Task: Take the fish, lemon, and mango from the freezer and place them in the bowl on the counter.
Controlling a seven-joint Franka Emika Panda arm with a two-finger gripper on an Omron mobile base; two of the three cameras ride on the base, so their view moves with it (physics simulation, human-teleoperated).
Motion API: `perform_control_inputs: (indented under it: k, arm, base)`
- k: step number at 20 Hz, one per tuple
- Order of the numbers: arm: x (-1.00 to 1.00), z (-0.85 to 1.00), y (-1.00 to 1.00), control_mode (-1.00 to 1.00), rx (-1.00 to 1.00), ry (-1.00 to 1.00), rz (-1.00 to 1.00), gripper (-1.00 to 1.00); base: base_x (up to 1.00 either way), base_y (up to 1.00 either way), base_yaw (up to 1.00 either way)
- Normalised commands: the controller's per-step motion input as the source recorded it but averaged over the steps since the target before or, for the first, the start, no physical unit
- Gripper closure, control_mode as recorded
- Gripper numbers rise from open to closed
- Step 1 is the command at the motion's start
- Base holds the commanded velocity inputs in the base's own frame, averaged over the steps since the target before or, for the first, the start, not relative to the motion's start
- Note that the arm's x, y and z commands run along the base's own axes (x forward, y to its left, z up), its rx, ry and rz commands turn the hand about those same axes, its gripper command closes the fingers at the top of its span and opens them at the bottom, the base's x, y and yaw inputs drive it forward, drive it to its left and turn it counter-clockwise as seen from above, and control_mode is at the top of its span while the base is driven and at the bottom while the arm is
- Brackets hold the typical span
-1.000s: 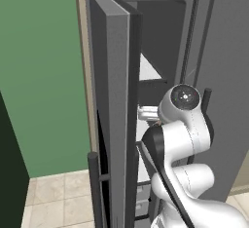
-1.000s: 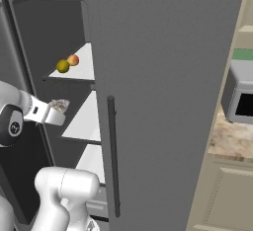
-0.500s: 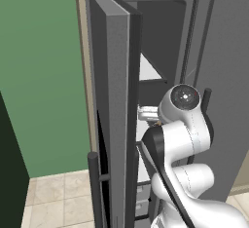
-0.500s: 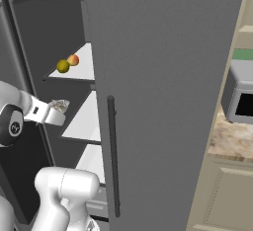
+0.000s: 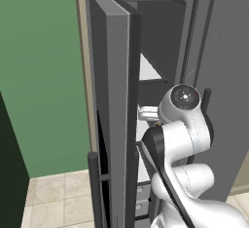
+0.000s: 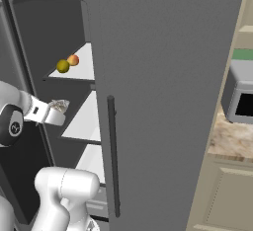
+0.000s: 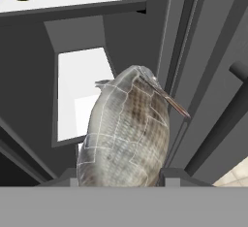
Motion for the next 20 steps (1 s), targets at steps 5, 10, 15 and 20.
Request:
perform_control_inputs:
  k: [5, 10, 15, 20]
  arm:
    - [0.0, 0.0, 0.0, -1.0, 0.0, 0.0, 0.0, 1.0]
    - [0.0, 0.0, 0.0, -1.0, 0.0, 0.0, 0.0, 1.0]
    - [0.0, 0.0, 0.0, -1.0, 0.0, 0.0, 0.0, 1.0]
    - [0.0, 0.0, -0.01, -1.0, 0.0, 0.02, 0.0, 1.0]
  base:
    - [0.0, 0.0, 0.0]
    - [0.0, 0.0, 0.0]
    - [0.0, 0.0, 0.0]
    - [0.0, 0.0, 0.0]
